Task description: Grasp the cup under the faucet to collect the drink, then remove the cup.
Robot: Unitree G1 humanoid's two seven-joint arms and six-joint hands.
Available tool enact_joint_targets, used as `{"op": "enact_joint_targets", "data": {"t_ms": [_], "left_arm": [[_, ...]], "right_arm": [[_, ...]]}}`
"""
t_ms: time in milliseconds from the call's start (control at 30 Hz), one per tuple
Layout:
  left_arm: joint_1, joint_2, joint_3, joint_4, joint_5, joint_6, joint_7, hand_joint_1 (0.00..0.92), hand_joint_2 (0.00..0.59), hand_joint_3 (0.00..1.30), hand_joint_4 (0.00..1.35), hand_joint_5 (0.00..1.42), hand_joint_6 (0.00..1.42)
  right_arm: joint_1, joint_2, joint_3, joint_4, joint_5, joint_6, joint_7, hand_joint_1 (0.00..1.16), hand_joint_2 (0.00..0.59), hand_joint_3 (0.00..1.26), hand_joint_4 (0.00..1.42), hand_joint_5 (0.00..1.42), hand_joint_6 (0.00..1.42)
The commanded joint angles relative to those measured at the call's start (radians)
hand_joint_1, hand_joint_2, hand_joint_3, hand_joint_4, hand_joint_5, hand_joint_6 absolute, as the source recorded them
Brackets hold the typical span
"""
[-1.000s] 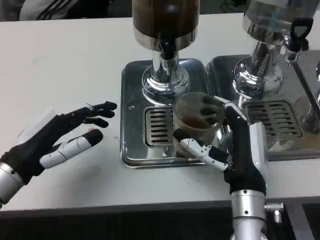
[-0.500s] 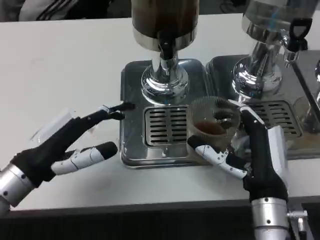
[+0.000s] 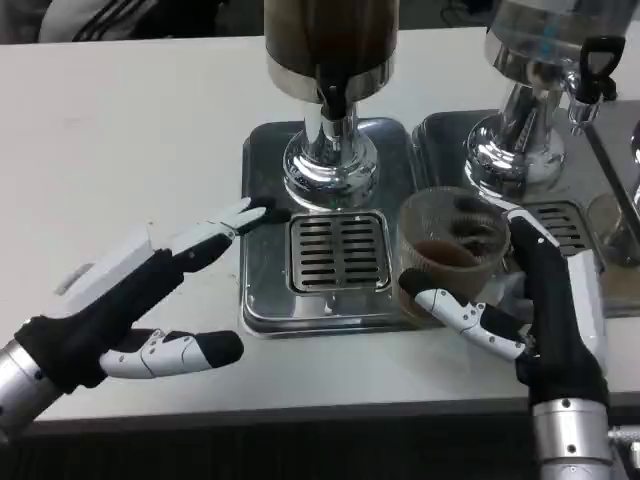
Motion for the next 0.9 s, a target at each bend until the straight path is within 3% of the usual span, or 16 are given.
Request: {"op": "enact_joint_targets", "data": {"t_ms": [33, 500, 900], "left_arm": [[0.035, 0.036, 0.009, -0.058, -0.007, -0.025, 0.0, 0.0, 0.049, 0.12, 0.0, 0.01, 0.08], [0.128, 0.089, 0.011, -0.226, -0.055, -0.041, -0.006, 0.0, 0.041, 0.1, 0.0, 0.0, 0.06], [0.157, 0.118, 0.008, -0.294, -0.099, -0.038, -0.023, 0.0, 0.041, 0.1, 0.0, 0.0, 0.06]], "right_arm": [[0.017, -0.007, -0.017, -0.078, 0.017, -0.004, 0.02, 0.86, 0.188, 0.7, 0.92, 1.1, 1.42], [0.114, -0.017, -0.038, -0.268, 0.046, 0.03, 0.11, 0.87, 0.172, 0.72, 0.93, 1.11, 1.42], [0.173, -0.011, -0.035, -0.37, 0.059, 0.044, 0.17, 0.87, 0.172, 0.73, 0.94, 1.12, 1.42]]}}
